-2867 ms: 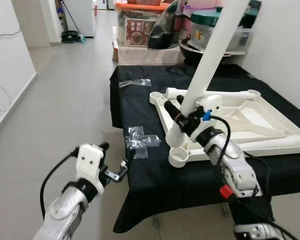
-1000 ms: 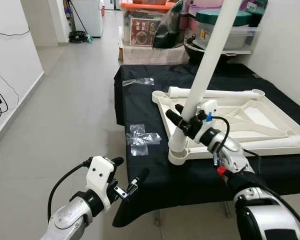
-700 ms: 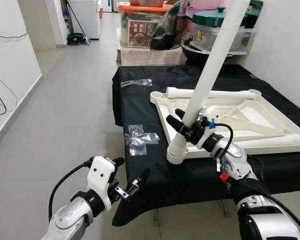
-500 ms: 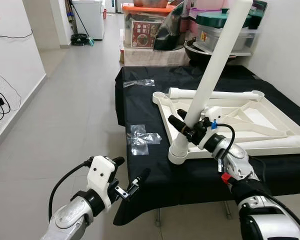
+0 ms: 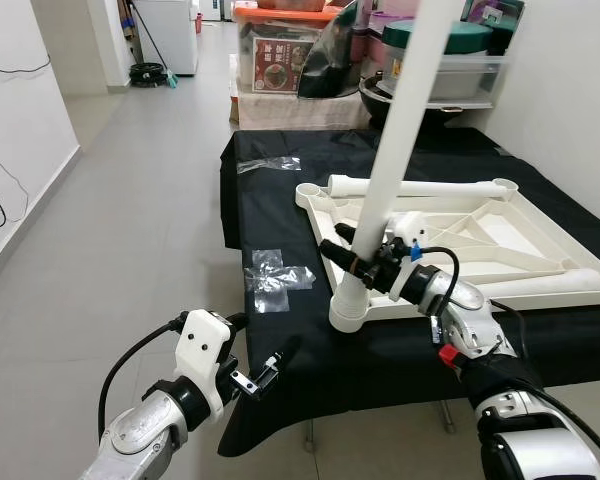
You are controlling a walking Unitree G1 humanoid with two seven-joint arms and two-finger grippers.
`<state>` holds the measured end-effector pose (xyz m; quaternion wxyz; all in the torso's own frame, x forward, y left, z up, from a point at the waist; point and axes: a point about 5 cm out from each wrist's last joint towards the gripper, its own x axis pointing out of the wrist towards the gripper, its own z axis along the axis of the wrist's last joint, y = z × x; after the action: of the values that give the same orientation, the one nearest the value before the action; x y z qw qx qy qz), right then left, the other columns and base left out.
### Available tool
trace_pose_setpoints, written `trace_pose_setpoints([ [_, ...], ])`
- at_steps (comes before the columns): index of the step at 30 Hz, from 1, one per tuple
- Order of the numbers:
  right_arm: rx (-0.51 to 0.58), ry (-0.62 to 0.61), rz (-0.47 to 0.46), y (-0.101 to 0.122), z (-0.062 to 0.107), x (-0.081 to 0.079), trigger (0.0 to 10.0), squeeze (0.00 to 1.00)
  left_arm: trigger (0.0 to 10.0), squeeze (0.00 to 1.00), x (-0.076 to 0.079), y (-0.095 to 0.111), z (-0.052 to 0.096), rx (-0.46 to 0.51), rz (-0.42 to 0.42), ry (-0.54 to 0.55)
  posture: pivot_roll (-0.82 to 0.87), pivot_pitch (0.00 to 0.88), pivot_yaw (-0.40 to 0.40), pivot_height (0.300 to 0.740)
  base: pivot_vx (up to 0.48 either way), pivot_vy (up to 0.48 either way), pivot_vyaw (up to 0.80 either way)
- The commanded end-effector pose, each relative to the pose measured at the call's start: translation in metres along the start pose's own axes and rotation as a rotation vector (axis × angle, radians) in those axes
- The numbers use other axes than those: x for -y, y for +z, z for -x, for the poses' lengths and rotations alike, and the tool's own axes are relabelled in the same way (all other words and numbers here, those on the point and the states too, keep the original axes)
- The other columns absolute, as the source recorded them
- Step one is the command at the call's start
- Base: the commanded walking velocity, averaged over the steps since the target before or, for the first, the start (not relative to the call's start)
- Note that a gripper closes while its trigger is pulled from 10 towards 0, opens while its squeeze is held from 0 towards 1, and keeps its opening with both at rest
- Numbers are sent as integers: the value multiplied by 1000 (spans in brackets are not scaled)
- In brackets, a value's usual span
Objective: Building children table
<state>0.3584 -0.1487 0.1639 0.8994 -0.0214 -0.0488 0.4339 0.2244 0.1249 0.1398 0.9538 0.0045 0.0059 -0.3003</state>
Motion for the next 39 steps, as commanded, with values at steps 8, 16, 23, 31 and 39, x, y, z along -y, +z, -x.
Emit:
trace_pose_setpoints([
  [8,-118,169,-49,-23,-2,-24,10000,0,10000,0,2,-3,0,-16,19,1,71,0,-92,740,0,0,0],
  [16,-125,137,-105,-35,-4,-27,10000,0,10000,0,4,-6,0,-23,35,12,75,0,-106,740,0,0,0],
  [23,-103,27,-131,-37,-6,-28,10000,0,10000,0,3,-7,0,-24,40,20,70,0,-109,740,0,0,0],
  [31,-77,-206,-136,-35,-11,-28,10000,0,10000,0,2,-7,0,-24,45,29,58,0,-104,740,0,0,0],
  [39,-122,-324,-159,-41,-21,-44,10000,0,10000,0,0,-8,-2,-24,47,35,51,0,-102,740,0,0,0],
])
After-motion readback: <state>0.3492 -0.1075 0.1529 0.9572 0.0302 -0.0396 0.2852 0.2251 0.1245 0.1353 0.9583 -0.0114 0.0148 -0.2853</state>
